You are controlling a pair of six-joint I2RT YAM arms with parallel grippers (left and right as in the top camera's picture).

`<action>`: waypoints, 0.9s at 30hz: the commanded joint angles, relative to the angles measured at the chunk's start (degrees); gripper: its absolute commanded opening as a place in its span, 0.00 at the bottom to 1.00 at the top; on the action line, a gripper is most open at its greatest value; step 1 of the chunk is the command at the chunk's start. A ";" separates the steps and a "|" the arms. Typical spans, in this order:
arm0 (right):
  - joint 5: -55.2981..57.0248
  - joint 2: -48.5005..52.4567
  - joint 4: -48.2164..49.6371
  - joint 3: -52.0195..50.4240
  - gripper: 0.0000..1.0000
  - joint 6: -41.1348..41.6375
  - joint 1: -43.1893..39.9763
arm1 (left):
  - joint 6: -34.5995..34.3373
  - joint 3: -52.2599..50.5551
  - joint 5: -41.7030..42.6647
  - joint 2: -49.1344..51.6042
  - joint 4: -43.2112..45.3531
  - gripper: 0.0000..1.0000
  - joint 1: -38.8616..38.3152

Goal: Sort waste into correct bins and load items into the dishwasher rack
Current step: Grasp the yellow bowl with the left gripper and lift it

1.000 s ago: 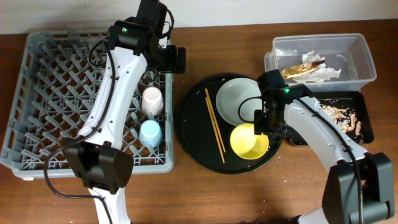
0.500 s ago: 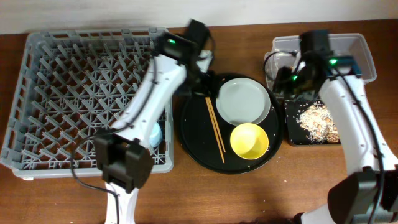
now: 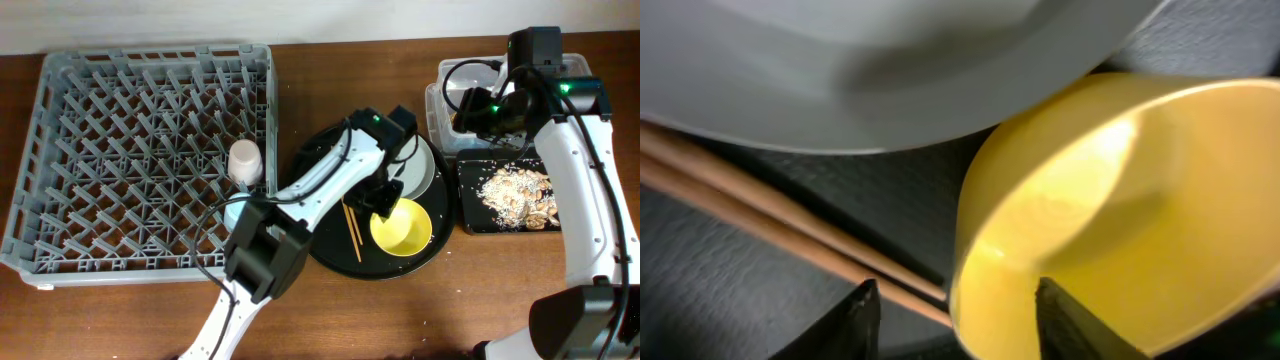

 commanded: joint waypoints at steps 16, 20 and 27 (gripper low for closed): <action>1.36 -0.11 -1.22 0.83 0.98 -0.52 -0.37 | 0.96 1.97 0.04 0.24 -2.19 0.01 0.59; 1.36 -0.11 -1.22 0.83 0.98 -0.52 -0.37 | 2.10 9.14 -3.87 -2.95 -6.80 0.01 3.41; 1.33 -0.11 -1.20 0.83 0.98 -0.52 -0.37 | -1.81 18.32 -27.41 -9.73 -9.51 0.01 10.88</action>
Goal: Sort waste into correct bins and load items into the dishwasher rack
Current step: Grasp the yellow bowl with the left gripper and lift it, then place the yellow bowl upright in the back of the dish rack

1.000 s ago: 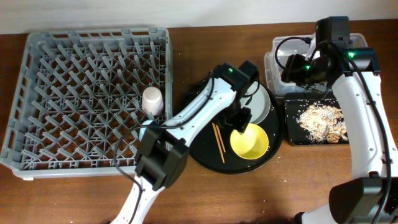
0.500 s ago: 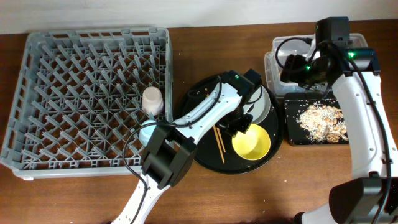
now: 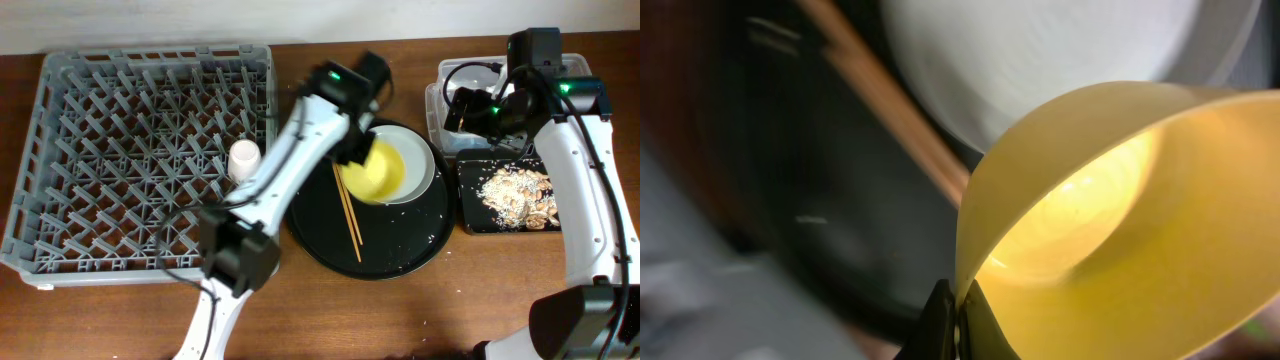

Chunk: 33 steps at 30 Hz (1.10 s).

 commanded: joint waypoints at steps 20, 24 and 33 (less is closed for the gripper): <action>0.68 -0.11 -0.17 0.83 0.98 -0.37 -0.37 | -19.45 -6.62 -86.71 1.57 22.16 0.01 12.61; 0.70 -0.11 -0.17 0.83 0.99 -0.37 -0.37 | -19.47 -7.41 -86.64 4.76 22.67 0.01 12.41; 0.70 -0.11 -0.17 0.83 0.98 -0.37 -0.37 | -19.45 -7.41 -83.19 8.46 22.75 0.00 11.13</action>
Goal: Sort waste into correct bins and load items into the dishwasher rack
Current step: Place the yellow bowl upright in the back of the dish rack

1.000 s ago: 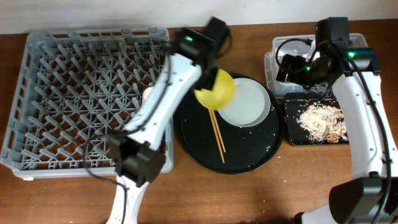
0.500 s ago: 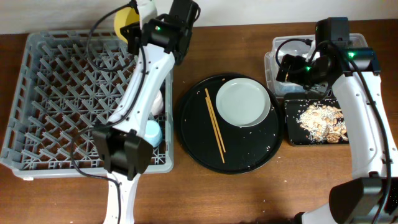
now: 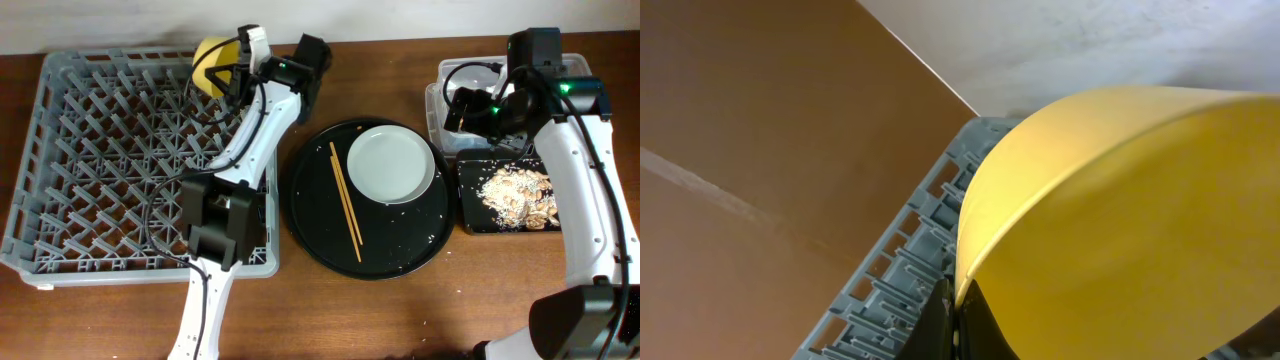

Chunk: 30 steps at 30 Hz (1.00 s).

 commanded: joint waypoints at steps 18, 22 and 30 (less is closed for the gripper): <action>0.68 -0.11 -0.20 0.83 0.98 -0.35 -0.37 | -0.59 -0.26 12.87 1.77 -1.38 0.01 -1.33; 0.68 -0.11 -0.20 0.83 0.98 -0.35 -0.37 | -0.59 -0.26 12.37 1.77 -0.68 0.00 0.37; 0.70 -0.11 -0.17 0.83 0.99 -0.35 -0.37 | -0.59 -0.26 -0.24 1.77 1.40 0.00 0.57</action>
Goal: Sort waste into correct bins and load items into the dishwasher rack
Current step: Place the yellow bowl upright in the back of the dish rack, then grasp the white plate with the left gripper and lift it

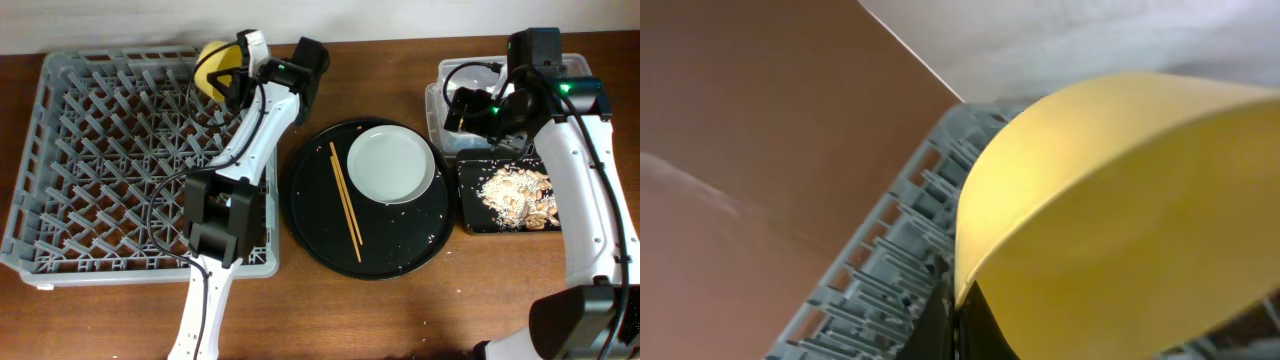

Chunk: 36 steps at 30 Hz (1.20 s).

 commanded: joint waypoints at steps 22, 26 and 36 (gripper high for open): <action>0.70 -0.11 -0.17 0.83 0.98 -0.37 -0.37 | 1.07 -2.97 10.29 0.46 -4.02 0.28 -3.50; 0.70 -0.11 -0.17 0.83 0.99 -0.37 -0.37 | 4.76 -2.56 19.34 0.42 -4.07 0.41 -4.74; 0.68 -0.11 -0.20 0.83 0.98 -0.37 -0.37 | 13.77 15.82 50.84 0.39 -15.13 0.59 -4.74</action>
